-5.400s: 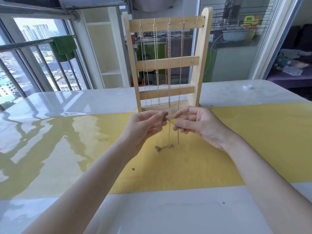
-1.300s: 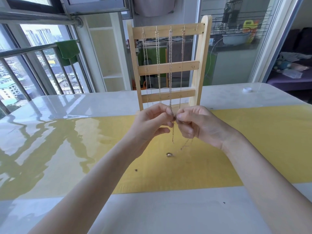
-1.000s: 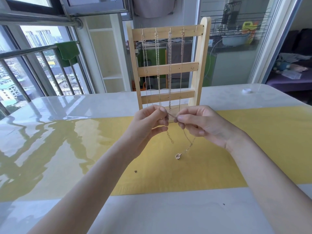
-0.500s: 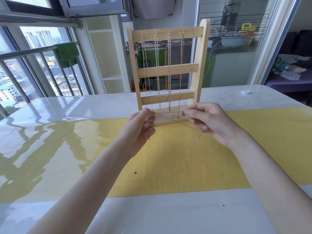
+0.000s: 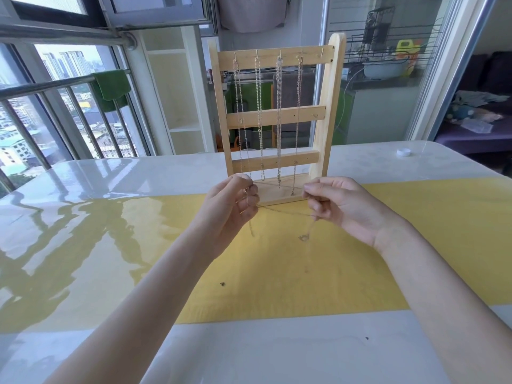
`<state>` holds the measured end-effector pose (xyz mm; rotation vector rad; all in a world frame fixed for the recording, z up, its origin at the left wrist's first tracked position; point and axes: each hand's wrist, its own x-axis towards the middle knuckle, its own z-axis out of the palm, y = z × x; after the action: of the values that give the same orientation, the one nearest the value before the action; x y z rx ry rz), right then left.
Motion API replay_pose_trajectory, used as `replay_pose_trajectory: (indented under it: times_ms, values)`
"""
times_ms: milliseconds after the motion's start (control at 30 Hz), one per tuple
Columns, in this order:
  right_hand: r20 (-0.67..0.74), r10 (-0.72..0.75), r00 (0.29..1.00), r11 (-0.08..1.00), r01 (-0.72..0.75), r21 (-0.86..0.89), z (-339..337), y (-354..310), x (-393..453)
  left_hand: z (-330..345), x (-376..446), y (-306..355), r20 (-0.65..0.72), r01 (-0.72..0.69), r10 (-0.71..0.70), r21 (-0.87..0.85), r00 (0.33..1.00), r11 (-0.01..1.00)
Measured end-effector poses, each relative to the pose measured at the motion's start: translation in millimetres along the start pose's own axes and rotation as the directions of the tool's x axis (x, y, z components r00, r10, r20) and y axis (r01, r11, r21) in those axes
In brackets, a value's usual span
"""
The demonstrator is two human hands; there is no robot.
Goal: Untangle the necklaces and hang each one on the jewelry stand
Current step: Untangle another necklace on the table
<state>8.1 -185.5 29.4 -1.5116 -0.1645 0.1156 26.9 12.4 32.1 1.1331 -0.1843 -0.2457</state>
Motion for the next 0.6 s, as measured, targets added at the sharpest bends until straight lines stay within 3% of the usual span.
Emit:
replay_pose_trajectory:
  times_ms: [267,467,533,600]
  values:
    - [0.076,0.089,0.993,0.995,-0.091,0.026,3,0,-2,-4,-1,-6,-0.017,-0.053,0.057,0.194,0.998,0.98]
    - [0.087,0.252,0.964,0.953,-0.232,-0.197,7,15,0,-14,5,-28,-0.083,-0.031,0.113,0.658,0.99,0.753]
    - [0.053,0.246,0.968,0.933,-0.222,-0.282,8,18,2,-23,8,-32,-0.127,0.013,0.123,0.747,0.984,0.665]
    - [-0.021,0.206,0.978,0.901,-0.198,-0.386,7,19,3,-30,11,-33,-0.17,0.051,0.125,0.767,0.977,0.639]
